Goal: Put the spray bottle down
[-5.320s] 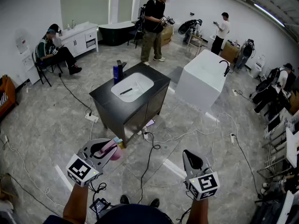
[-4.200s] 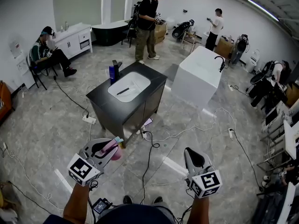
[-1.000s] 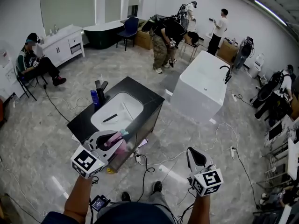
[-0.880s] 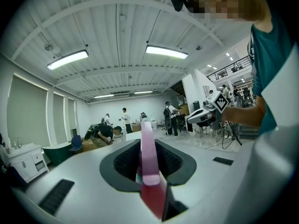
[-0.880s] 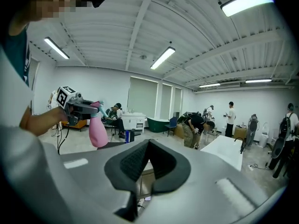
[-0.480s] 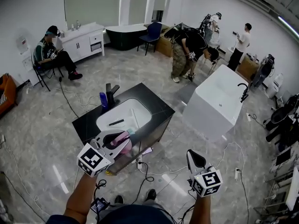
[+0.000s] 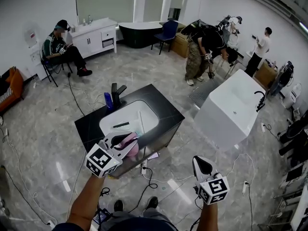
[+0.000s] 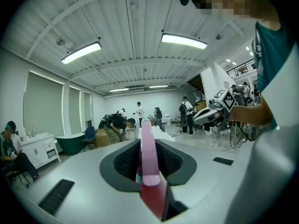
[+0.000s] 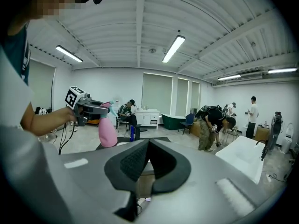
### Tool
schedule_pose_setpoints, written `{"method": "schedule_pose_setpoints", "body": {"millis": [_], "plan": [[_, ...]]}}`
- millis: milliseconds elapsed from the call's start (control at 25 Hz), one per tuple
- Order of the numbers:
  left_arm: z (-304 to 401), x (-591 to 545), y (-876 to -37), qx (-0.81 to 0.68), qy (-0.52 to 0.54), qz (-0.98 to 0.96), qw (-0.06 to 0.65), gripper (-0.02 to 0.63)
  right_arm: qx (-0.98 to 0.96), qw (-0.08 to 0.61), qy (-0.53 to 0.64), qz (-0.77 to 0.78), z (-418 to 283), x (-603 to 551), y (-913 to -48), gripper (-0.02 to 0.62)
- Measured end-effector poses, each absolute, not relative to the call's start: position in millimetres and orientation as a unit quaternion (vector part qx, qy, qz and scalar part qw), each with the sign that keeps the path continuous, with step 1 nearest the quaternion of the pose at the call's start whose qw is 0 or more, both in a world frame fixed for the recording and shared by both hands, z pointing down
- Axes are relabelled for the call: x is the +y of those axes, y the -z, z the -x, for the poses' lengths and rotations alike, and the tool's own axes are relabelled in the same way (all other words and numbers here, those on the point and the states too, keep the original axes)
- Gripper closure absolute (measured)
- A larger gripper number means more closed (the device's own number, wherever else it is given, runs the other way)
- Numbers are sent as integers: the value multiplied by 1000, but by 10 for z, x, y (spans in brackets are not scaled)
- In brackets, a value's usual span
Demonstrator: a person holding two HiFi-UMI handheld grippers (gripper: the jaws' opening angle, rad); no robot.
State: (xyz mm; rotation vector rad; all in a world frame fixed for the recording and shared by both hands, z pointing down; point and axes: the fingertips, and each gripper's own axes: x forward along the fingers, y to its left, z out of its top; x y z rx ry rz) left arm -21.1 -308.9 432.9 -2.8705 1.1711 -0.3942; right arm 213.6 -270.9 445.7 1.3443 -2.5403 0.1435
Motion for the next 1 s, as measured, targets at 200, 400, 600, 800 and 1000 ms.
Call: {"method": "schedule_pose_setpoints", "body": {"millis": [200,400,600,800,1000], "plan": [[192,-3323,-4529,389,129,912,0,520,-879,138,-55,-453,-2184,-2857,-4612,585],[219,-3520,-4777,401,122,908,-22,520,-881,144,-62,-447,-2201,-2946,-4783,586],[234,-3740,-5034,406,120,905,-38,520,-881,151,-72,-443,-2200,-3017,-4963,585],[225,-3984,-5298,409,120,903,-50,520,-880,157,-79,-441,-2205,-3128,-5110,585],[206,-4238,-5577,413,125,900,-58,520,-879,164,-88,-439,-2204,-3280,-5306,584]]}}
